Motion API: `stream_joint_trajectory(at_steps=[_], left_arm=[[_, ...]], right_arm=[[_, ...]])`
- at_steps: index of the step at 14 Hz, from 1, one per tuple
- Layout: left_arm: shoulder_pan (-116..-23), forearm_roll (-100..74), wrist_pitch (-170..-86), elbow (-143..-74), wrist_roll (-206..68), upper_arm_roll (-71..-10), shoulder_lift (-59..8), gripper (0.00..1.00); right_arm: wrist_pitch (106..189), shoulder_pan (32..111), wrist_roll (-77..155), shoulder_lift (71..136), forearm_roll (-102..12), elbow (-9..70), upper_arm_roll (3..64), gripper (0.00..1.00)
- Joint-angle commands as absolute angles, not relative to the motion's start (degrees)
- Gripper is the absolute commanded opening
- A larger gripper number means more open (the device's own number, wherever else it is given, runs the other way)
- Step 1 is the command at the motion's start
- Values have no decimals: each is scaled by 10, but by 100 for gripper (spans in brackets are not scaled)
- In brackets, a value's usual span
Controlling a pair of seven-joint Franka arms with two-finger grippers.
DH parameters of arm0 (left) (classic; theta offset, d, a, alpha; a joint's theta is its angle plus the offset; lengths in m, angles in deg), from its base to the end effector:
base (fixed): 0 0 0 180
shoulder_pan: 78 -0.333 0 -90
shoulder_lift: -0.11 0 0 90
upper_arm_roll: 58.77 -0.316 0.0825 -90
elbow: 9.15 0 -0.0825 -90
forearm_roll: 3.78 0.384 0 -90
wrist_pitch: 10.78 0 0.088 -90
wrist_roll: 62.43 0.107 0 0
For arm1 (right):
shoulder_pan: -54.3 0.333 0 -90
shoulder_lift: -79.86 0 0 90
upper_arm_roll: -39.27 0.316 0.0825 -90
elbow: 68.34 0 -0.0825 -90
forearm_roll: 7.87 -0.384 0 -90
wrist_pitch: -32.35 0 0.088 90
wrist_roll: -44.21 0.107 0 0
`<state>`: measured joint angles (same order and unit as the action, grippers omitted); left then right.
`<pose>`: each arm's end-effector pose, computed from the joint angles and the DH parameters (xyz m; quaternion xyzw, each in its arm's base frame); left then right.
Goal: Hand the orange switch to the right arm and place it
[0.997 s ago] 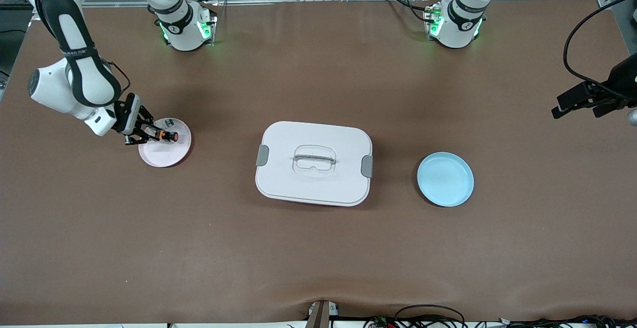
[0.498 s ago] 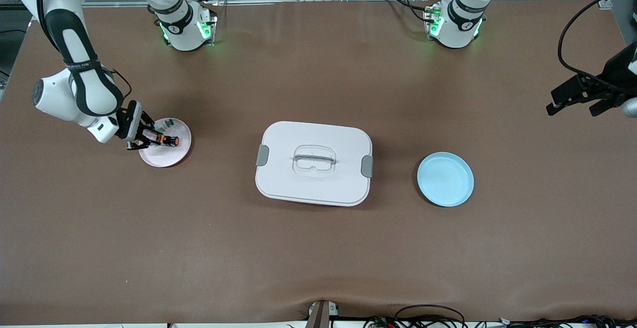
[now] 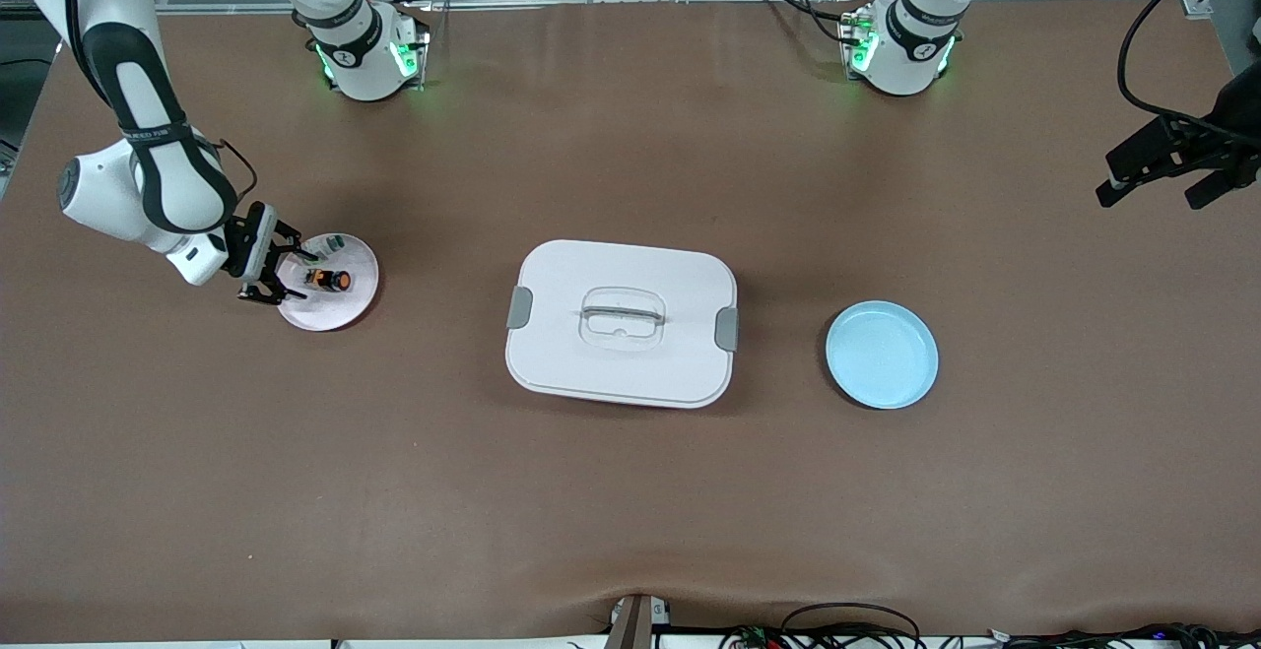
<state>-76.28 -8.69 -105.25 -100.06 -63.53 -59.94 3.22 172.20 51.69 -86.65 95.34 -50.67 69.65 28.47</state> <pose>0.5455 -0.0134 0.6545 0.9974 0.0057 0.0575 0.0442 0.4571 -0.1121 0.1866 -0.7428 -0.6375 -0.1381 0.1509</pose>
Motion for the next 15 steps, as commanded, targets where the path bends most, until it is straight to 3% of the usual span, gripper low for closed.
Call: stream_joint_trajectory(at_steps=[1, 8, 15], left_arm=[[-769, -75, -1050, -1002, -628, -595, 35, 100], [-772, -60, -1048, -994, -630, -589, 32, 100], [-771, -40, -1022, -979, -633, -566, 22, 100]], right_arm=[[1689, 510, -845, 952, -520, 679, 290, 100], [1583, 510, -737, 946, -430, 590, 289, 100], [1357, 512, -495, 946, -224, 380, 287, 100]])
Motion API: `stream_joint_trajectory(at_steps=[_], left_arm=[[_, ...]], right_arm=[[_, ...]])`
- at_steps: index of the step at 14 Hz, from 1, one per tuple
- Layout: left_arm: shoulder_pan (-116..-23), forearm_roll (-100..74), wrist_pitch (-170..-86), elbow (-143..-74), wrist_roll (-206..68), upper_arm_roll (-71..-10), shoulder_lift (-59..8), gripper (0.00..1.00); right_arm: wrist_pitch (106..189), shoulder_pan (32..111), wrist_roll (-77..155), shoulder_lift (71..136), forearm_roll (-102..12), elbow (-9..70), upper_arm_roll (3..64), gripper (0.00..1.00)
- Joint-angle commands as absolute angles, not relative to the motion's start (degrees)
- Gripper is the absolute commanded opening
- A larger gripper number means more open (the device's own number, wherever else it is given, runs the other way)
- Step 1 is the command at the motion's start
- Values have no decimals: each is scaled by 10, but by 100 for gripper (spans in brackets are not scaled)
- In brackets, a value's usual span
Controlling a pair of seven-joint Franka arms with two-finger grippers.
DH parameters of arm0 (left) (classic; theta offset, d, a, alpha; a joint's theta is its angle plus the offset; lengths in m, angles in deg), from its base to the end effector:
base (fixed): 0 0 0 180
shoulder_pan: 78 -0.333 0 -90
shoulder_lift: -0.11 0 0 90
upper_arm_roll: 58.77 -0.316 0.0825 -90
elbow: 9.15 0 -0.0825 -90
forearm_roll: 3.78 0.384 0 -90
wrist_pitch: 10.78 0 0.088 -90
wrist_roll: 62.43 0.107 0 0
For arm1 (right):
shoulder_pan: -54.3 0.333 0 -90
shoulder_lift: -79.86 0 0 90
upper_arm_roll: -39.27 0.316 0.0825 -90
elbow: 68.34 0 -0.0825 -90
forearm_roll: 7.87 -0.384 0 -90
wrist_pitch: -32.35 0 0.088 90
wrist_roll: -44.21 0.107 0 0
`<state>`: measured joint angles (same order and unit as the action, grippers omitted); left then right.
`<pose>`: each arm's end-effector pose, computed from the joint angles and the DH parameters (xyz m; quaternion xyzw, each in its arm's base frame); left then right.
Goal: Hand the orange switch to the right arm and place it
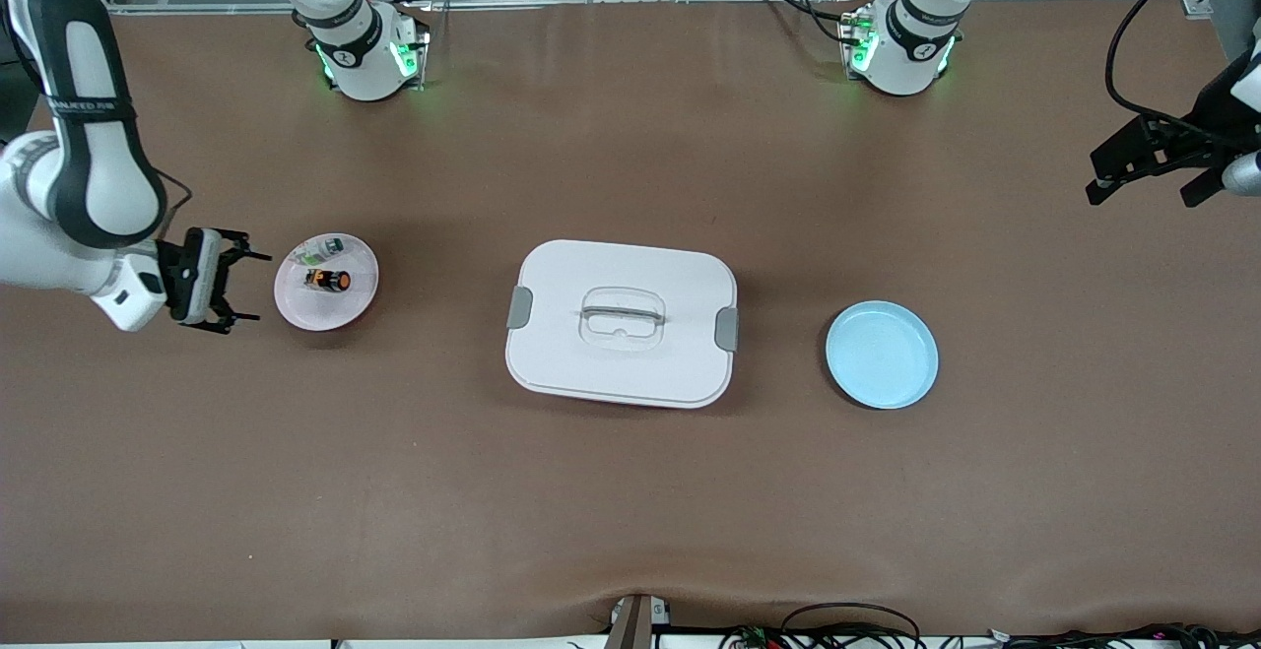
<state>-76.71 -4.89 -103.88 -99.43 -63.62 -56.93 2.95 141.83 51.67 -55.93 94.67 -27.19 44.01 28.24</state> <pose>0.5439 -0.0322 0.6545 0.9986 -0.0169 0.0490 0.0107 0.5603 -0.1084 0.3272 -0.7672 -0.6118 -0.0229 0.1912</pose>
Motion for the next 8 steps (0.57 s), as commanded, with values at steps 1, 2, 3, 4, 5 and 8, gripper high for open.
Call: stream_joint_trajectory(at_steps=[1, 2, 3, 4, 5, 8], left_arm=[[-773, -44, -1019, -979, -632, -566, 23, 100], [-776, -50, -1018, -978, -632, -566, 23, 100], [-776, -52, -1018, -978, -632, -566, 24, 100], [-776, -52, -1018, -978, -633, -566, 24, 100], [-775, -52, -1018, -978, -636, -566, 24, 100], [-776, -52, -1018, -973, -634, -567, 25, 100]], right_arm=[[1324, 515, -455, 946, -199, 350, 288, 100], [1291, 517, -417, 947, -179, 320, 291, 100], [1262, 527, -385, 948, -166, 295, 291, 100], [1235, 536, -348, 947, -155, 277, 290, 100], [1215, 546, -306, 946, -140, 261, 291, 100], [1145, 573, -166, 946, -104, 218, 291, 100]])
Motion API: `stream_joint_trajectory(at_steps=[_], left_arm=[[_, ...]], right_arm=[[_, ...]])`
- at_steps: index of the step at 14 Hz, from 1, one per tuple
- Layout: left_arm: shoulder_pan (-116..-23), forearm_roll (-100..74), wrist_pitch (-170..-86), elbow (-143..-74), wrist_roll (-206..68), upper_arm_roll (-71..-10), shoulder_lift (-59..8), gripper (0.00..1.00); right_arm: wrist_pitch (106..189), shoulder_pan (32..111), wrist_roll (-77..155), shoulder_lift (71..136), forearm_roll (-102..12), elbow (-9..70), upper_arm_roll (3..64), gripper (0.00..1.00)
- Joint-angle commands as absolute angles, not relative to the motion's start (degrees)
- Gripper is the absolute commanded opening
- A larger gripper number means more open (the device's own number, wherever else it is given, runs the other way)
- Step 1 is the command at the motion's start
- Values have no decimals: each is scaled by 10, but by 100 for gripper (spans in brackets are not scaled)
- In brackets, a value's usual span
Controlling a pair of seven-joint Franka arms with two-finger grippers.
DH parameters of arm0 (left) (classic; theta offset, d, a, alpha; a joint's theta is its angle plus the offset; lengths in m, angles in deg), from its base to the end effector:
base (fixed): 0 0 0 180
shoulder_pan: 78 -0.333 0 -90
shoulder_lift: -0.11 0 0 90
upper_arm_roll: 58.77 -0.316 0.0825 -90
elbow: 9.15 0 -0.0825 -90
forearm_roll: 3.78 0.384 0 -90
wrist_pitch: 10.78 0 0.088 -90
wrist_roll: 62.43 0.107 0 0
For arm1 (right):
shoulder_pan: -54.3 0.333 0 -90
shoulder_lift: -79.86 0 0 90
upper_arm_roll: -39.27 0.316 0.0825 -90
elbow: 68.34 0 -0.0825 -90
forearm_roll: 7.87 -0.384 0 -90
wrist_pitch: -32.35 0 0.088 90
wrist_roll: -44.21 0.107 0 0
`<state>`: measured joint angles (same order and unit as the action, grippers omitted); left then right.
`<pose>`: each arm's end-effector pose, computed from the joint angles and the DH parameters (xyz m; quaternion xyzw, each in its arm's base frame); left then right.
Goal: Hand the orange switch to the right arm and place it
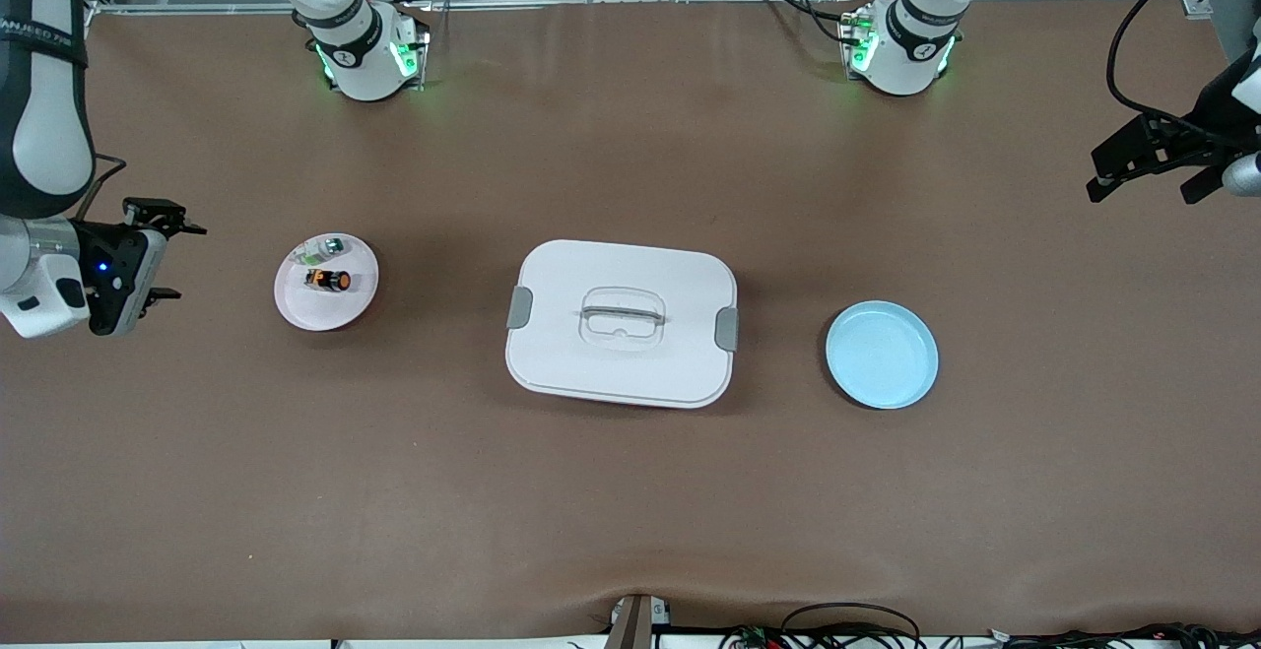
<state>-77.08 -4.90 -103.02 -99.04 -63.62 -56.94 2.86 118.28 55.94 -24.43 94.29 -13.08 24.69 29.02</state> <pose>0.5431 -0.0286 0.6554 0.9989 -0.0137 0.0441 0.0105 0.5880 -0.0700 0.4523 -0.8541 -0.4858 0.1299 0.1331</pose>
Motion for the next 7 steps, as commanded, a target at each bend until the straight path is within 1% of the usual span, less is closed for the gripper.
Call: stream_joint_trajectory(at_steps=[1, 4, 6, 7], left_arm=[[-776, -52, -1018, -970, -635, -567, 24, 100], [-775, -52, -1017, -970, -633, -567, 23, 100], [-776, -55, -1017, -970, -632, -567, 24, 100], [-776, -60, -1010, -970, -630, -567, 24, 100]], right_arm=[[1125, 575, -113, 945, -103, 210, 291, 100], [1060, 587, 60, 945, -99, 160, 291, 100], [1046, 597, 192, 942, -66, 143, 292, 100], [1047, 598, 242, 941, -67, 140, 292, 100]])
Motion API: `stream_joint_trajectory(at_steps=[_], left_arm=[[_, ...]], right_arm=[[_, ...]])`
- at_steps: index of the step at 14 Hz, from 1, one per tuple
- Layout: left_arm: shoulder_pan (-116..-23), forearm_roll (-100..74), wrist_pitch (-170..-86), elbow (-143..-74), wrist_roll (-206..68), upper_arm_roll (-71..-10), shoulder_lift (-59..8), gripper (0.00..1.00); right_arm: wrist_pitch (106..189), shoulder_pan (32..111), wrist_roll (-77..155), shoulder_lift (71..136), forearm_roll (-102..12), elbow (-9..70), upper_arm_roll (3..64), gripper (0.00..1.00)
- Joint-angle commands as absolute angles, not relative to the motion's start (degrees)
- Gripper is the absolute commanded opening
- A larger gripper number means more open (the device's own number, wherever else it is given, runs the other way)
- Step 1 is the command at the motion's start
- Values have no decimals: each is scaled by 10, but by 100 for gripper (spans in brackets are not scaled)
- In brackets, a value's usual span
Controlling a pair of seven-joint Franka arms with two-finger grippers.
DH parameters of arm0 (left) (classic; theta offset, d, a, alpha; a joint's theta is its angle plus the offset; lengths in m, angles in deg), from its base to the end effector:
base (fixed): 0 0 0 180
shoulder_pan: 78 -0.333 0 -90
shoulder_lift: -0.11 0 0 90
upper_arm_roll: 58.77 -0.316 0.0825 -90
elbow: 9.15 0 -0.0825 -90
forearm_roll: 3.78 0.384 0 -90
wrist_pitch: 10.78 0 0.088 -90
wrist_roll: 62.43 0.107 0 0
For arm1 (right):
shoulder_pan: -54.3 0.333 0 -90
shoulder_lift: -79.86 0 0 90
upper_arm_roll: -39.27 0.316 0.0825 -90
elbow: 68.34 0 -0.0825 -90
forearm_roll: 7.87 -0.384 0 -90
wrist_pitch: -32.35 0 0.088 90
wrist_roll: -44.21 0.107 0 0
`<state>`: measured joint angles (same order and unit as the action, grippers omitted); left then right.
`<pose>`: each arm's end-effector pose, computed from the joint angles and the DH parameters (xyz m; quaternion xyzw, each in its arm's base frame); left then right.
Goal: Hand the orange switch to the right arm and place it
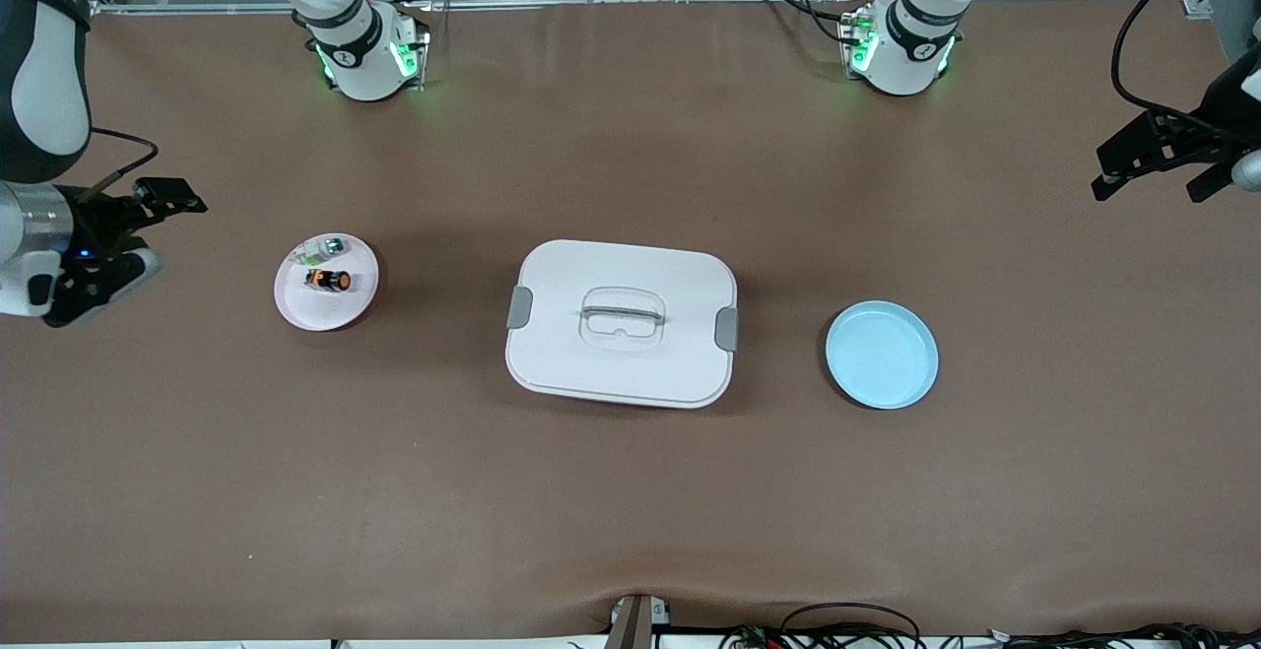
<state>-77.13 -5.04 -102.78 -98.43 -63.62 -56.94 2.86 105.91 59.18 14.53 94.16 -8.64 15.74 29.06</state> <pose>0.5426 -0.0284 0.6601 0.9987 -0.0133 0.0473 0.0118 0.5828 -0.0416 0.5124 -0.9553 -0.2045 0.2077 0.0495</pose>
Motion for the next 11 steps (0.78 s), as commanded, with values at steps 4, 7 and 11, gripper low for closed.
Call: stream_joint_trajectory(at_steps=[4, 7, 11], left_arm=[[-776, -60, -1003, -970, -627, -567, 25, 100], [-776, -60, -1002, -970, -626, -567, 24, 100], [-776, -60, -1002, -970, -627, -567, 24, 100]], right_arm=[[1035, 610, 419, 944, -62, 82, 289, 100], [1020, 609, 463, 942, -63, 23, 286, 100], [1001, 602, 465, 937, -73, -28, 286, 100]])
